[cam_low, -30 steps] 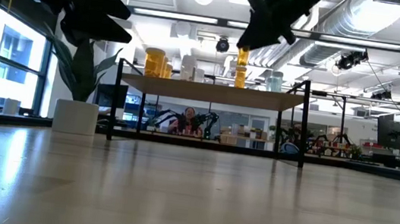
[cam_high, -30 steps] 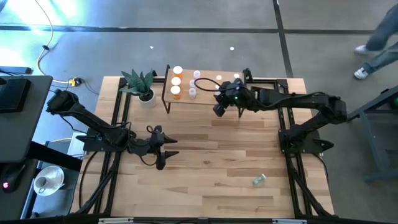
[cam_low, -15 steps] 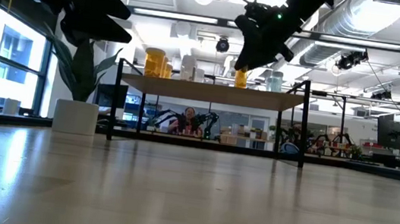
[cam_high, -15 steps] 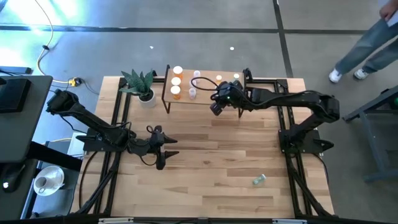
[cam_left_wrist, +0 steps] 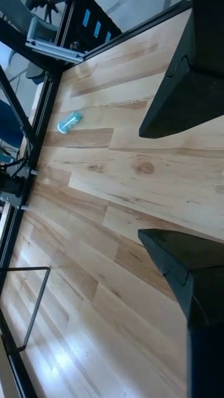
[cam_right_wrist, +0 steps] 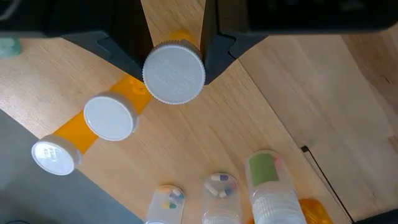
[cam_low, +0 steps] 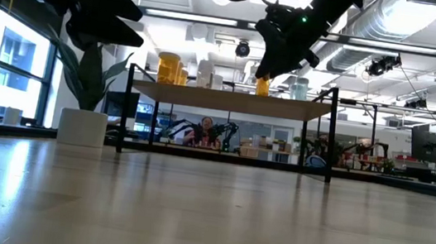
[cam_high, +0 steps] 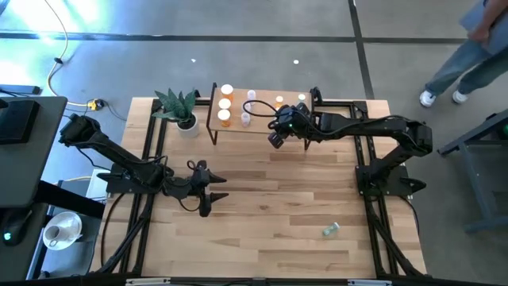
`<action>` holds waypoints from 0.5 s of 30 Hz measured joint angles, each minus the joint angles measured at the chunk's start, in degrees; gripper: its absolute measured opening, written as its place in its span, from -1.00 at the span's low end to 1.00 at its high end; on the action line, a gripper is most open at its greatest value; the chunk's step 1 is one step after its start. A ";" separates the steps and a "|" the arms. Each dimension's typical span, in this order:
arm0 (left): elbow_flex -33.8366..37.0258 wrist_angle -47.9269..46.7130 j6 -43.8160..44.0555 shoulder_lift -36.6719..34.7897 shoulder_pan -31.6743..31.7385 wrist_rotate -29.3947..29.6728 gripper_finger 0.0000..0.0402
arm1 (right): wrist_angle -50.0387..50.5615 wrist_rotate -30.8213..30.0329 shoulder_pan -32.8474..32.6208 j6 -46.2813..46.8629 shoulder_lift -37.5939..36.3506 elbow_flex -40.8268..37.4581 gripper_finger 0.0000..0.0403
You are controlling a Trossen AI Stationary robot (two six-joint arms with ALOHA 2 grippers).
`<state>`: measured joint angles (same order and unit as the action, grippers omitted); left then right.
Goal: Pick and place medicine bottles onto shelf by color
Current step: Put the small orange pill bottle aligned with the other small orange pill bottles on the shelf
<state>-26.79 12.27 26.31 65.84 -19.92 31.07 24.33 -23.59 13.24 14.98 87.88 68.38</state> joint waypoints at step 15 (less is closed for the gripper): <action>0.00 -0.34 0.02 0.00 -0.02 0.00 0.20 | 0.66 0.59 0.02 1.27 0.00 0.00 -0.48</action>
<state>-26.79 11.93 26.32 65.84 -19.94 31.07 24.99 -23.00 13.26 16.25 87.88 68.38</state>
